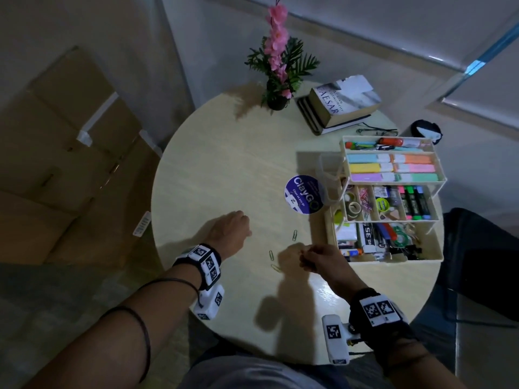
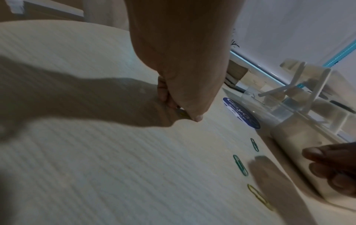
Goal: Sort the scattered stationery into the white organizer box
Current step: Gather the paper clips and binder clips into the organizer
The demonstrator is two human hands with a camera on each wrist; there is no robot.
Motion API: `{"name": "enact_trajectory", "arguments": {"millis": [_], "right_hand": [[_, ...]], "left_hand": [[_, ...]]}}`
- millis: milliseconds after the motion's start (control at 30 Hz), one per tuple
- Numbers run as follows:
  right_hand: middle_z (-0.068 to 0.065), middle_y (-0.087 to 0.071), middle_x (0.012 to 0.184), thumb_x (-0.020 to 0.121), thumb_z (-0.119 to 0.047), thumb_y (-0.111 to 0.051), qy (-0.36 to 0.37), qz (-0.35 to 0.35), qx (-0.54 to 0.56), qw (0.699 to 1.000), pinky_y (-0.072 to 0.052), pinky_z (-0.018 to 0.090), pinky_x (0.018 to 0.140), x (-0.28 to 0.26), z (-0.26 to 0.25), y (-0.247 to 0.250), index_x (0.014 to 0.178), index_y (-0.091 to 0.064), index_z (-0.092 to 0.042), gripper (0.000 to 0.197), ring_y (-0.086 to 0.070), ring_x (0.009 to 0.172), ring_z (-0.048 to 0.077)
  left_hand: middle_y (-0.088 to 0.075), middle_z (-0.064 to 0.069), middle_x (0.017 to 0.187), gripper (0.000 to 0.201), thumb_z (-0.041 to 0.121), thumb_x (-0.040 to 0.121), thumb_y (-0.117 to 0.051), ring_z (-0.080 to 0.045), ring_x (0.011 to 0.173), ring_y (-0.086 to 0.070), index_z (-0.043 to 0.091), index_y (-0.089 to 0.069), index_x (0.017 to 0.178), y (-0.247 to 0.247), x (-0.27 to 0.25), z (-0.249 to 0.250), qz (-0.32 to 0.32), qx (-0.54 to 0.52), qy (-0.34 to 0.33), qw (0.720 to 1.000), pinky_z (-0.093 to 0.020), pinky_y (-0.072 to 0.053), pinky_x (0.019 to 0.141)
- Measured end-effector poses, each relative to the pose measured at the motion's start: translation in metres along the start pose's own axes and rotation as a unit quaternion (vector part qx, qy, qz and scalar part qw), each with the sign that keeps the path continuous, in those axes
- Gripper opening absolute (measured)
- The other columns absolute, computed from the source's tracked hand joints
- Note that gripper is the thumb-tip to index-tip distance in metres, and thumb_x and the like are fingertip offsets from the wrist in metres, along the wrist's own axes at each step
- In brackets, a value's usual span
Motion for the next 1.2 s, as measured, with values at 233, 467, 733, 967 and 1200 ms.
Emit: {"name": "enact_trajectory", "arguments": {"millis": [233, 467, 733, 967, 1200], "right_hand": [[0.018, -0.068, 0.083, 0.097, 0.009, -0.06, 0.033, -0.005, -0.02, 0.999, -0.059, 0.04, 0.082, -0.009, -0.023, 0.016, 0.1, -0.067, 0.008, 0.007, -0.068, 0.078, 0.028], [0.014, -0.073, 0.081, 0.101, 0.004, -0.058, 0.078, -0.008, -0.048, 0.996, -0.06, 0.029, 0.071, -0.025, -0.058, 0.048, 0.096, -0.068, 0.006, 0.011, -0.071, 0.075, 0.019], [0.011, -0.075, 0.083, 0.104, -0.002, -0.059, 0.118, 0.002, -0.057, 0.991, -0.065, 0.04, 0.081, -0.034, -0.09, 0.108, 0.1, -0.069, 0.002, 0.011, -0.078, 0.088, 0.034], [0.012, -0.078, 0.085, 0.103, -0.005, -0.063, 0.132, 0.024, -0.045, 0.99, -0.065, 0.042, 0.084, -0.035, -0.099, 0.176, 0.093, -0.073, -0.006, 0.014, -0.078, 0.081, 0.024], [0.013, -0.079, 0.083, 0.103, -0.006, -0.062, 0.108, 0.061, -0.009, 0.992, -0.053, 0.022, 0.055, -0.028, -0.083, 0.227, 0.093, -0.075, -0.008, 0.017, -0.073, 0.075, 0.022]], "left_hand": [[-0.058, -0.014, 0.127, 0.021, 0.015, 0.105, -0.05, -0.03, 0.115, -0.06, 0.006, -0.056, 0.124, -0.009, -0.005, 0.016, -0.013, 0.065, -0.005, 0.998, -0.037, -0.048, 0.095], [-0.067, -0.011, 0.092, 0.015, 0.0, 0.098, -0.06, -0.027, 0.081, -0.064, 0.011, -0.053, 0.09, 0.019, 0.005, 0.043, 0.036, -0.194, 0.085, 0.977, -0.034, -0.045, 0.066], [-0.065, 0.005, 0.074, 0.017, 0.007, 0.102, -0.058, -0.013, 0.066, -0.063, 0.018, -0.061, 0.089, 0.078, 0.032, 0.152, 0.098, -0.379, 0.015, 0.92, -0.028, -0.051, 0.059], [-0.072, 0.008, 0.088, 0.01, 0.007, 0.098, -0.067, 0.0, 0.079, -0.067, 0.015, -0.072, 0.099, 0.092, 0.059, 0.239, 0.099, -0.348, -0.054, 0.931, -0.021, -0.056, 0.072], [-0.064, 0.001, 0.112, 0.017, 0.015, 0.1, -0.064, -0.016, 0.099, -0.061, 0.018, -0.068, 0.116, 0.08, 0.07, 0.29, 0.094, -0.213, -0.1, 0.967, -0.036, -0.055, 0.085]]}}
Point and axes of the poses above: each hand's wrist, its own x-axis towards the middle knuckle, its own y-axis out of the back of the hand, z = x × y, the point moved 9 cm from there along x, towards the middle knuckle
